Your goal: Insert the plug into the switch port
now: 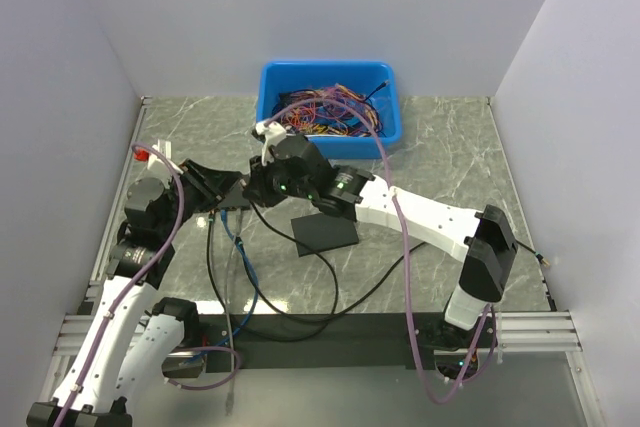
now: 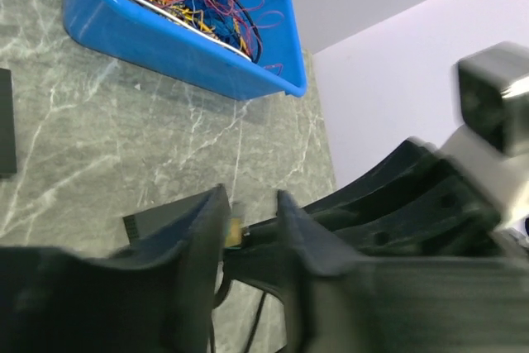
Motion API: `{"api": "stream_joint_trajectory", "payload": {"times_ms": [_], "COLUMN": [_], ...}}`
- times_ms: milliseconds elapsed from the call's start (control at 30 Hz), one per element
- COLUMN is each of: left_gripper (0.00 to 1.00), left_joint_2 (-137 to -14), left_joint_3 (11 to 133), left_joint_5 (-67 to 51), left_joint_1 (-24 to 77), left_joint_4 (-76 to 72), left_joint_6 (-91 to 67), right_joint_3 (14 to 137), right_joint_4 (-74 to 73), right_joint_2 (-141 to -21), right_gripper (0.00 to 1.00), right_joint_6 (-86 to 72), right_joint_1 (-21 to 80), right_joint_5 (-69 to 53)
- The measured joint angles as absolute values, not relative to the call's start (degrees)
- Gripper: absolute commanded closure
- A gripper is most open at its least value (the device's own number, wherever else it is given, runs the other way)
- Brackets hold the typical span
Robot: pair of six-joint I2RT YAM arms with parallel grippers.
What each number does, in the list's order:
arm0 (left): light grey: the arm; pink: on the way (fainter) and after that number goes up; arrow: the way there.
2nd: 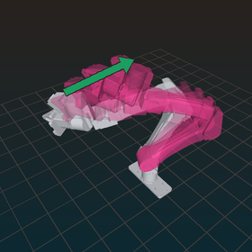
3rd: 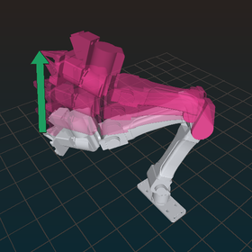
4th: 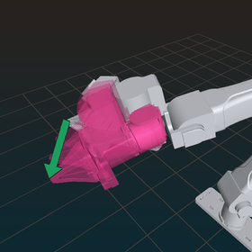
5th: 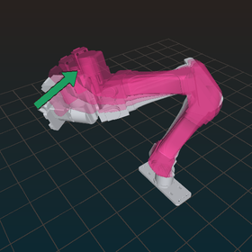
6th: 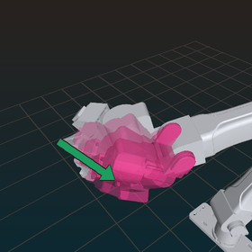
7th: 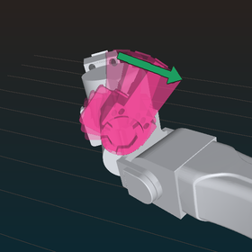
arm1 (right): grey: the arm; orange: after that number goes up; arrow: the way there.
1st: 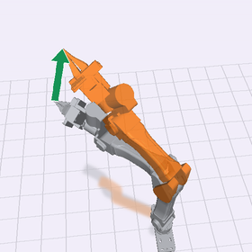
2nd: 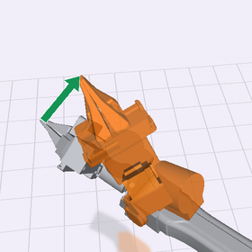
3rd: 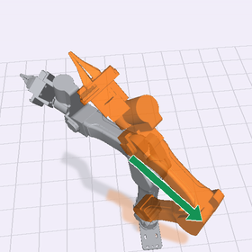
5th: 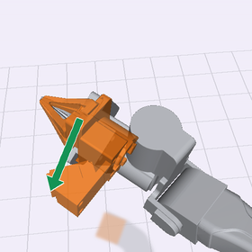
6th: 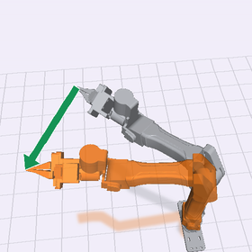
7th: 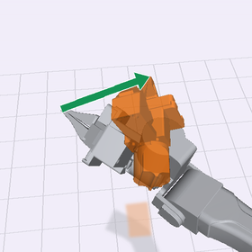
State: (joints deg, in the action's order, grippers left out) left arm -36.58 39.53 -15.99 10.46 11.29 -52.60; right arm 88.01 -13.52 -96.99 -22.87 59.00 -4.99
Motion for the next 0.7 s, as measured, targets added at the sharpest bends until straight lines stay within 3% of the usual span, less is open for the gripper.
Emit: {"api": "stream_joint_trajectory", "payload": {"times_ms": [67, 200, 433, 700], "left_gripper": [0.51, 0.44, 0.46, 0.51], "left_joint_2": [-36.75, -37.30, -39.94, -50.63], "left_joint_3": [39.53, 39.22, 33.34, 26.48], "left_joint_5": [-15.70, -15.00, -14.46, -15.29], "left_joint_1": [10.48, 10.50, 10.50, 11.97], "left_joint_4": [11.18, 10.31, 7.31, 4.14], "left_joint_6": [-52.56, -52.34, -52.42, -52.36], "right_joint_3": [85.19, 76.47, 65.76, 65.12], "right_joint_4": [-13.50, -15.00, -19.59, -26.33], "right_joint_2": [-96.20, -92.51, -86.17, -92.66], "right_gripper": [1.00, 1.00, 1.00, 1.00], "right_joint_6": [-22.79, -22.90, -24.34, -25.91], "right_joint_1": [58.94, 57.04, 45.58, 40.16], "right_joint_5": [-3.68, -0.34, 5.78, 15.70]}}
